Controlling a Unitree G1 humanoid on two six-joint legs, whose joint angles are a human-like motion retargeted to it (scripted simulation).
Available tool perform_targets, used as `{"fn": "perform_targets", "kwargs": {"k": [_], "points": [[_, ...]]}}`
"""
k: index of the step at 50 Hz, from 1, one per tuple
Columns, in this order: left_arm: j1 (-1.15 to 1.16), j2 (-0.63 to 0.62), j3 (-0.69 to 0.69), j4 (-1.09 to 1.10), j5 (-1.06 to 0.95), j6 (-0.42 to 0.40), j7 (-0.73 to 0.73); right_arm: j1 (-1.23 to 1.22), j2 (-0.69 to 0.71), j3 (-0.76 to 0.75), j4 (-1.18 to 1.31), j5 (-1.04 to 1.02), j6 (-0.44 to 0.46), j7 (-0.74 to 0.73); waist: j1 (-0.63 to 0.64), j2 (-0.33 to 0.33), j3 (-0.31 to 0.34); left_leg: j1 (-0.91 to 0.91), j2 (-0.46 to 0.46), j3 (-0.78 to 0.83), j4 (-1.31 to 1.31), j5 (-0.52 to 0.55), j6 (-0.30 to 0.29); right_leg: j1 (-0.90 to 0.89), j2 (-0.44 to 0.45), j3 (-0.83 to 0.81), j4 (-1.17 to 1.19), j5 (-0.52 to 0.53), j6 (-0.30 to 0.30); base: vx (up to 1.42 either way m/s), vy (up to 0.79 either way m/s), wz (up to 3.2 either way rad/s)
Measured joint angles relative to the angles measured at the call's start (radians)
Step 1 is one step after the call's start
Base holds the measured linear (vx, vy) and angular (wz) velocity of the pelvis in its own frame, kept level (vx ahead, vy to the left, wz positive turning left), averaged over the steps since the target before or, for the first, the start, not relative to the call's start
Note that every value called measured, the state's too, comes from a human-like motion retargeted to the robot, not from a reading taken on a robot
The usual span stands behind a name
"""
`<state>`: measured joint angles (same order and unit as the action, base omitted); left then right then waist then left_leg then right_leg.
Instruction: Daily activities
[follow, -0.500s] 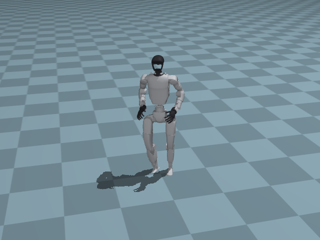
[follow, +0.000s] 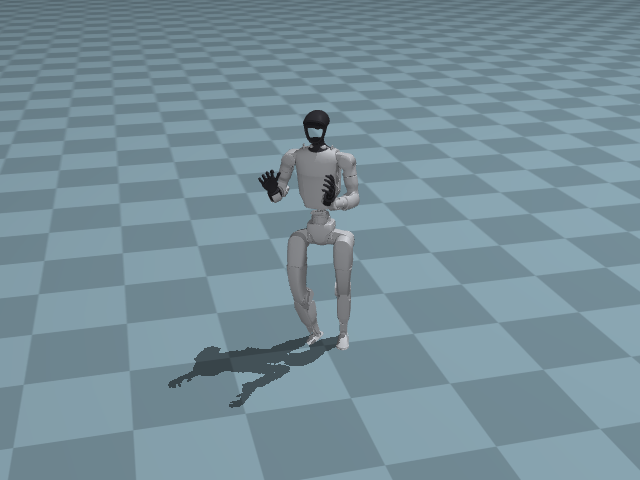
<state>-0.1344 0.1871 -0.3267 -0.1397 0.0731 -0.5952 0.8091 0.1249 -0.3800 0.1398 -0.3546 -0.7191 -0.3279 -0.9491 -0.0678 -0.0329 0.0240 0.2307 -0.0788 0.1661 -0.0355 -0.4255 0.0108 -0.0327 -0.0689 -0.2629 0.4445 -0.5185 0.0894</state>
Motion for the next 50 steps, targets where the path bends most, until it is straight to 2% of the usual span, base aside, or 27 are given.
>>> {"fn": "perform_targets", "kwargs": {"k": [8, 15, 23, 30, 39, 50], "points": [[-0.239, -0.137, -0.159, -0.349, -0.06, -0.019, 0.165, -0.278, 0.047, 0.062, -0.346, 0.025, -0.021, -0.042, -0.082, 0.042, -0.003, -0.084, 0.043, 0.038, 0.148, -0.089, 0.004, -0.016, 0.044, 0.048, -0.038, 0.028, -0.004, 0.0, -0.02, -0.24], [-0.343, -0.203, -0.278, -0.503, -0.067, -0.009, 0.214, -0.45, 0.076, 0.133, -0.481, 0.035, -0.015, -0.012, -0.133, 0.084, 0.017, -0.161, 0.1, 0.045, 0.348, -0.185, -0.015, 0.006, 0.091, 0.074, -0.082, 0.047, 0.0, 0.01, -0.03, -0.21], [-0.375, -0.169, -0.297, -0.545, -0.003, 0.0, 0.251, -0.533, 0.075, 0.17, -0.523, 0.019, -0.006, -0.001, -0.13, 0.149, 0.051, -0.246, 0.189, -0.005, 0.605, -0.28, -0.054, 0.056, 0.172, 0.096, -0.149, 0.077, 0.0, 0.01, -0.04, -0.21], [-0.389, -0.116, -0.282, -0.563, 0.067, 0.011, 0.284, -0.568, 0.071, 0.199, -0.526, 0.013, -0.006, -0.004, -0.116, 0.198, 0.068, -0.286, 0.25, -0.049, 0.737, -0.309, -0.081, 0.094, 0.234, 0.118, -0.212, 0.11, -0.001, 0.01, -0.02, -0.15], [-0.39, -0.078, -0.277, -0.568, 0.131, 0.035, 0.319, -0.579, 0.068, 0.22, -0.513, 0.02, 0.003, -0.016, -0.118, 0.222, 0.067, -0.279, 0.274, -0.053, 0.755, -0.314, -0.086, 0.125, 0.258, 0.141, -0.26, 0.134, -0.001, 0.0, 0.0, 0.0], [-0.386, -0.082, -0.294, -0.566, 0.199, 0.055, 0.344, -0.562, 0.07, 0.216, -0.508, 0.032, 0.003, -0.038, -0.128, 0.217, 0.052, -0.24, 0.257, -0.04, 0.693, -0.306, -0.078, 0.138, 0.245, 0.155, -0.269, 0.134, -0.001, 0.0, 0.0, 0.0]]}}
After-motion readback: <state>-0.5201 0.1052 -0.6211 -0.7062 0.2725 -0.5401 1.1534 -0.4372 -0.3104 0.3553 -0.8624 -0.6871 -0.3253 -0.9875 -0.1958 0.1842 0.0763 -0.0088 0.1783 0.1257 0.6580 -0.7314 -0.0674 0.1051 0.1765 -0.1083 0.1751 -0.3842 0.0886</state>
